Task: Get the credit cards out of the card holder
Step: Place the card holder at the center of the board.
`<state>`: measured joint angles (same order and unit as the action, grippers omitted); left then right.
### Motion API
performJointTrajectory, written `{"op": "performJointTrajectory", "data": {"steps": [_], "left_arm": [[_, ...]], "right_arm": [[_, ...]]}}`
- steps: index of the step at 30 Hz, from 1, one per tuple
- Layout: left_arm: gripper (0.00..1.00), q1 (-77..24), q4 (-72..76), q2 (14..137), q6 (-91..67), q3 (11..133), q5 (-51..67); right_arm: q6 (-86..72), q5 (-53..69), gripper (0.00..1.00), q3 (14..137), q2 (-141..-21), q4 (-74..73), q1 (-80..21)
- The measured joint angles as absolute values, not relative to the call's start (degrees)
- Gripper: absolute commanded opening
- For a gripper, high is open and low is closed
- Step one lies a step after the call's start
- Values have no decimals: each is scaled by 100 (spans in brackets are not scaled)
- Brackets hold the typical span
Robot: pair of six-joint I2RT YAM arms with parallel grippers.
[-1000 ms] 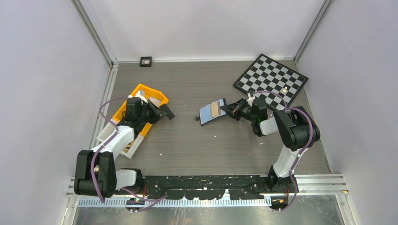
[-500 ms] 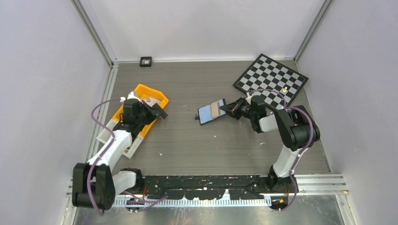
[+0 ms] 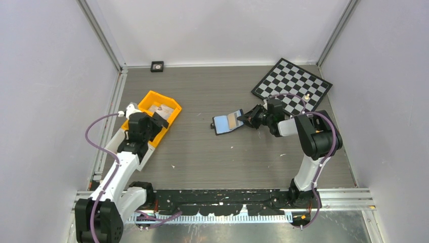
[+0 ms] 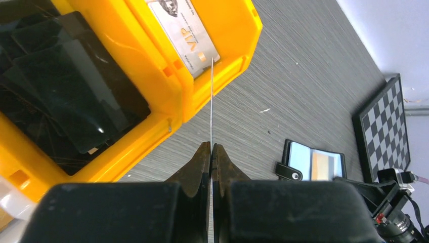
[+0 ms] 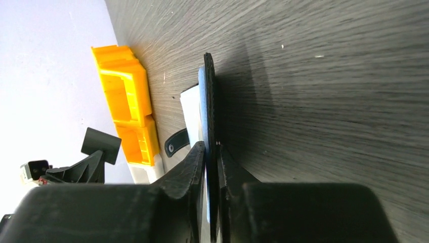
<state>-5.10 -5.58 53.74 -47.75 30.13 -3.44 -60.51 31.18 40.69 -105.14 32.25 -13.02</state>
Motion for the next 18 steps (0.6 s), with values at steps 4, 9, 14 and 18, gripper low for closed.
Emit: {"op": "performJointTrajectory", "data": {"steps": [4,9,14,18], "left_arm": [[0,-510,-650,5262,-4766,3006,-552],[0,-510,-773,5214,-4751,3009,-696],[0,-510,-843,5231,-4727,3009,-637],[0,-510,-694,5295,-4716,3009,-276]], "right_arm": [[-5811,2980,45,4193,-10497,2847,-1330],[-5561,2740,68,4195,-10283,2370,-1376],[-5398,2425,81,4169,-9730,2095,-1450],[-5413,2233,83,3942,-9129,2099,-1511]]}}
